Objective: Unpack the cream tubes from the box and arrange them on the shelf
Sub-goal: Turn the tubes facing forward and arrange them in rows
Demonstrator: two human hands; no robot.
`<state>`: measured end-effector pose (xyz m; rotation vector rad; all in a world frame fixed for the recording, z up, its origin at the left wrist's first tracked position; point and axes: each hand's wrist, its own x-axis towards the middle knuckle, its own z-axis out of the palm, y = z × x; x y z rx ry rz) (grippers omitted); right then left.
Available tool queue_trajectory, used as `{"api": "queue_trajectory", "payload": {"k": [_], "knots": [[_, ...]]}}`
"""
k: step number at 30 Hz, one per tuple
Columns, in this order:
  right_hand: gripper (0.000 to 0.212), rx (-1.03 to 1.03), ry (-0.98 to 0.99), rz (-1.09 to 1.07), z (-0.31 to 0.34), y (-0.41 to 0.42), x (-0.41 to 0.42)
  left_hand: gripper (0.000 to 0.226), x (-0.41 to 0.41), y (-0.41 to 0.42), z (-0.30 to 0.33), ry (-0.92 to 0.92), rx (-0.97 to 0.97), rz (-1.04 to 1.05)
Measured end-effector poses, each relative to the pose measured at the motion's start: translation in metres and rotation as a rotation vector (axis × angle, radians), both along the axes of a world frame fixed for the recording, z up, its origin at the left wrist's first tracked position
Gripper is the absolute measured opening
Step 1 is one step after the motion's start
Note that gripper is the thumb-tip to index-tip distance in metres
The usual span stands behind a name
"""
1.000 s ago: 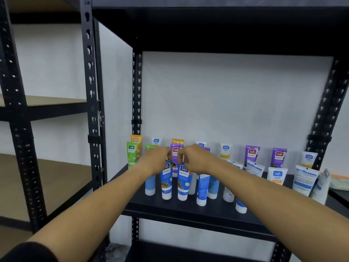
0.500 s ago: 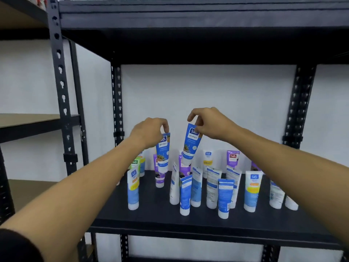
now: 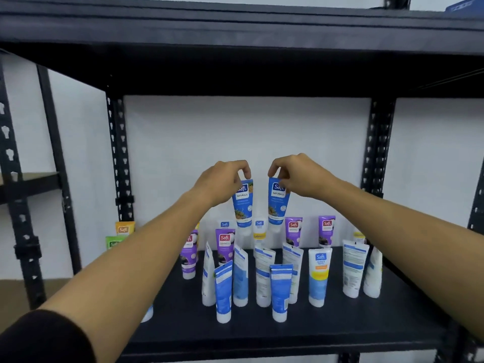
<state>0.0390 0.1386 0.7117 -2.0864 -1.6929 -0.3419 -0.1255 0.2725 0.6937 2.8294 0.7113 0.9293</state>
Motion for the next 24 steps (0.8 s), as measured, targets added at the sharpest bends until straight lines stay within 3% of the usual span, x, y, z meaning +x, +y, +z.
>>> {"api": "queue_trajectory", "payload": {"k": [10,15,24], "knots": [[0.022,0.011,0.013,-0.05,-0.015,0.004,0.049,0.02,0.063,0.011,-0.019,0.049,0.063,-0.027],[0.03,0.012,0.045,-0.074,-0.043,0.014,0.076,0.015,0.089,0.022,-0.044,0.09,0.071,-0.026],[0.023,-0.076,0.062,-0.106,-0.086,0.03,0.119,0.016,0.124,0.043,-0.087,0.19,0.044,-0.006]]}}
